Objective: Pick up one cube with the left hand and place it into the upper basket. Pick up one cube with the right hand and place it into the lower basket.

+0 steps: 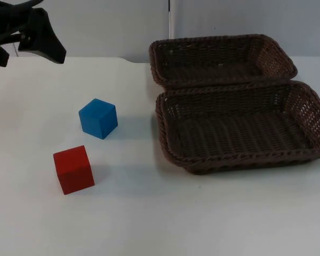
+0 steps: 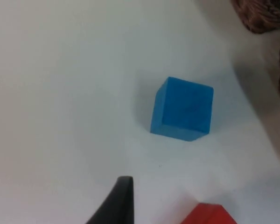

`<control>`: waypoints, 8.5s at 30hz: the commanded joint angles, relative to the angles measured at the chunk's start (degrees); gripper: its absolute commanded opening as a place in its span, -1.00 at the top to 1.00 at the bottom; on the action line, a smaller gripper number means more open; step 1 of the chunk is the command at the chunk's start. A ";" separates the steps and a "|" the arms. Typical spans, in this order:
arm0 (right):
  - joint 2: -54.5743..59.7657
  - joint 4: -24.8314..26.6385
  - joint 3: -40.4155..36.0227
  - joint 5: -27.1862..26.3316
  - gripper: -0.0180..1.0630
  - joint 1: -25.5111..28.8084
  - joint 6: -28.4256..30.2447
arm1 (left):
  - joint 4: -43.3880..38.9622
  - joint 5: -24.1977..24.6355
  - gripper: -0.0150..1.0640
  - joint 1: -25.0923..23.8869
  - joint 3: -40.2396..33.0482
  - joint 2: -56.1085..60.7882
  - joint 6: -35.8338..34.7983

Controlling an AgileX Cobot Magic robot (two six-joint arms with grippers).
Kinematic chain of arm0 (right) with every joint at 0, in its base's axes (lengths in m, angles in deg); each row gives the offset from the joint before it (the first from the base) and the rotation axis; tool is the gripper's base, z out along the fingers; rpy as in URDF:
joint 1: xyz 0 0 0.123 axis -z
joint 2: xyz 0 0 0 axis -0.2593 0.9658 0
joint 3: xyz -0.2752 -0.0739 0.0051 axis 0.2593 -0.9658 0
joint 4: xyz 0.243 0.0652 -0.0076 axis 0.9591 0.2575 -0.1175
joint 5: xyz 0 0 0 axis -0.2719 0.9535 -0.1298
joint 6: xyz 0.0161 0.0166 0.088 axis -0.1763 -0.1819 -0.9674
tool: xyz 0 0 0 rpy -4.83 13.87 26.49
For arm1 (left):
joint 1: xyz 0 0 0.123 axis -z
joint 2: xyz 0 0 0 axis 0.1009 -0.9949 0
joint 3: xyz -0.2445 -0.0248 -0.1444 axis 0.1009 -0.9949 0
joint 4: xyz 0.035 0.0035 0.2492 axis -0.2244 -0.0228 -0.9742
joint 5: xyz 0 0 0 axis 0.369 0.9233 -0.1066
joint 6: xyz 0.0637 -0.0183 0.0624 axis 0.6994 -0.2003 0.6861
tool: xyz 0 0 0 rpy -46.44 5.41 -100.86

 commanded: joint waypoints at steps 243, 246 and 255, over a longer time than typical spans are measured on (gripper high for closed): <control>-0.25 -0.11 -0.33 -0.24 -0.98 0.31 0.50 | -11.89 15.80 -0.62 22.75 62.16 -35.78 -16.18; -0.25 -0.11 -0.33 -0.24 -0.98 0.31 0.50 | -12.63 16.86 -0.62 22.75 62.16 -35.78 -16.18; -0.25 -0.11 -0.33 -0.24 -0.98 0.31 0.50 | -12.93 15.96 -0.62 22.75 62.16 -35.78 -17.84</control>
